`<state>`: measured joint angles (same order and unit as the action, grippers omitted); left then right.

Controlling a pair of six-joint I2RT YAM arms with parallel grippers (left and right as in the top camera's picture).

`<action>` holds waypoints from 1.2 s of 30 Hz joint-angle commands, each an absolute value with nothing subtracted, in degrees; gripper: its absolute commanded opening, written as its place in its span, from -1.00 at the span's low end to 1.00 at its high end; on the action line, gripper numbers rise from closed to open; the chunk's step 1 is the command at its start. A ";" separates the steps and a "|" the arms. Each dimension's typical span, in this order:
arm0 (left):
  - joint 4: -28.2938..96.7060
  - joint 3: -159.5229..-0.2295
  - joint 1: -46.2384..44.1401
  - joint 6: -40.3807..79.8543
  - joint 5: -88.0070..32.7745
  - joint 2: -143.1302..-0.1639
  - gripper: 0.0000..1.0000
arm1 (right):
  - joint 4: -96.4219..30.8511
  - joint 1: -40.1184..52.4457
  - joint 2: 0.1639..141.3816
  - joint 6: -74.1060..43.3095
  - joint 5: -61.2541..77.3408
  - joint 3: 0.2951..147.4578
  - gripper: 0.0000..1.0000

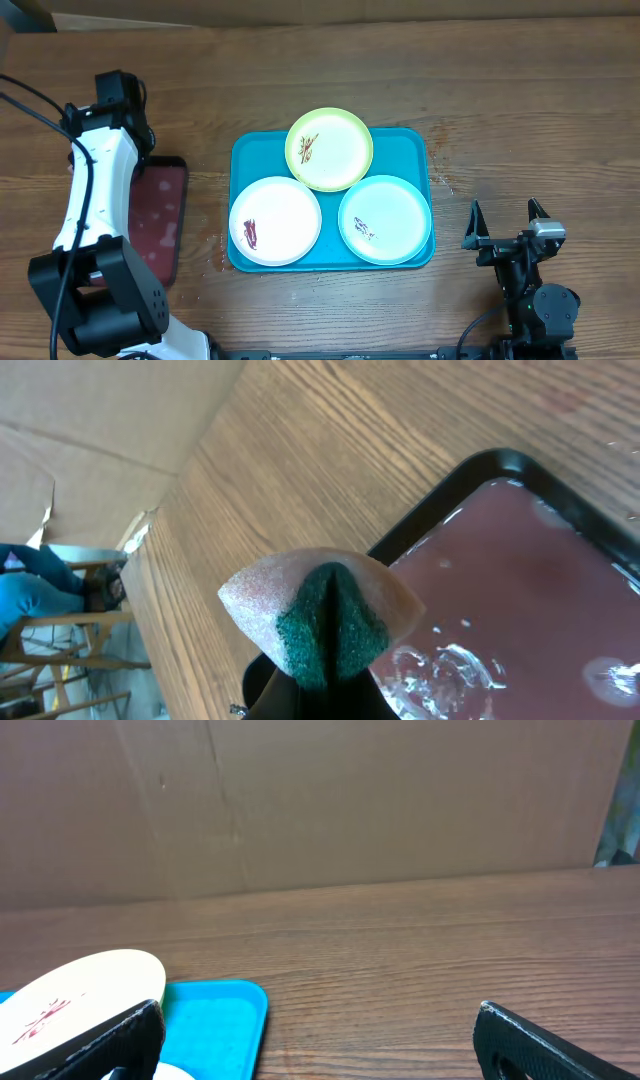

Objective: Clean dirty plates on tray and stack at the side
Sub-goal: 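Lift the sponge with the left gripper above the mat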

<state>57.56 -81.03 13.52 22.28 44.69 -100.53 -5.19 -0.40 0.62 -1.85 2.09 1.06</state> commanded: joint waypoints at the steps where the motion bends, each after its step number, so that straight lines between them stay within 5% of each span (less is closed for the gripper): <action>1: 57.25 -81.30 13.30 21.78 46.94 -100.12 -0.91 | -4.82 -0.71 0.16 -1.67 1.54 0.47 1.00; 28: 57.78 -90.00 13.30 20.60 46.81 -97.01 -0.92 | -4.82 -0.71 0.16 -1.67 1.54 0.47 1.00; 36: 55.61 -85.84 13.58 27.94 32.23 -97.47 -0.92 | -4.82 -0.71 0.16 -1.67 1.54 0.47 1.00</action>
